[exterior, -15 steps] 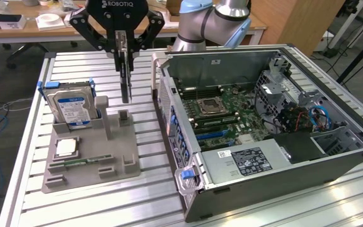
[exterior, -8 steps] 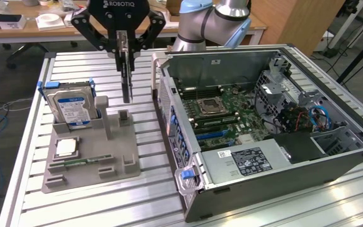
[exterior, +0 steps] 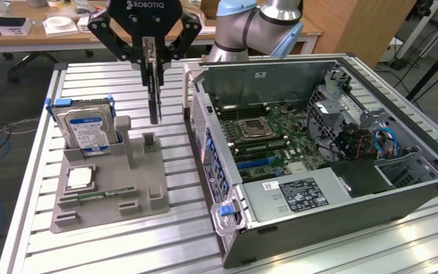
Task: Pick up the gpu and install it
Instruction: 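Pick up the gpu and move the gpu toward the slot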
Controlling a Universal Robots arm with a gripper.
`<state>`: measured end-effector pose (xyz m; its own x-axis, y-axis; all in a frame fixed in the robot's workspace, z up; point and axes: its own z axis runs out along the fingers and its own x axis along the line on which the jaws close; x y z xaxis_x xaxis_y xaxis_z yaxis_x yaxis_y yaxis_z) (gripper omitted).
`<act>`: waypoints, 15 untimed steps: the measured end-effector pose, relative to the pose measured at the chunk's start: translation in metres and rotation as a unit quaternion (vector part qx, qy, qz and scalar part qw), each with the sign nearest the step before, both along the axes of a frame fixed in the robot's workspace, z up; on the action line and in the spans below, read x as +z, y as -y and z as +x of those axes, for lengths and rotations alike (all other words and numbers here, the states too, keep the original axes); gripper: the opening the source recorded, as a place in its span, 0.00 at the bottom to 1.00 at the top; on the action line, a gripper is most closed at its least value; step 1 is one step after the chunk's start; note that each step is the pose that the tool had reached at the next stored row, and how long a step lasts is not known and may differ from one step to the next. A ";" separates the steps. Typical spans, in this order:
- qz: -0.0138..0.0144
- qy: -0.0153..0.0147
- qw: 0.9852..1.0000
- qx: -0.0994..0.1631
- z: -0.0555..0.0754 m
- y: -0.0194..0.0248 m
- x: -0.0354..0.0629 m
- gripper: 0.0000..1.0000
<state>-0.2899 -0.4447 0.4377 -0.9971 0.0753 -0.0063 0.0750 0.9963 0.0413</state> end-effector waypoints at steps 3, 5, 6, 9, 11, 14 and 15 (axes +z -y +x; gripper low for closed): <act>0.000 0.000 1.000 0.000 0.000 0.0000 0.0000 0.26; 0.000 0.000 1.000 0.000 0.000 0.0000 0.0000 0.26; 0.000 0.000 1.000 0.000 0.000 0.0000 0.0000 0.26; 0.000 0.000 1.000 0.000 0.000 -0.0001 0.0000 0.26; 0.000 0.000 1.000 0.000 0.000 -0.0001 0.0000 0.26; 0.000 0.000 1.000 0.000 0.000 -0.0001 -0.0001 0.26; 0.000 0.000 1.000 0.000 0.001 -0.0001 -0.0001 0.26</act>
<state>-0.2893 -0.4446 0.4376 -0.9971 0.0760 -0.0064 0.0757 0.9963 0.0413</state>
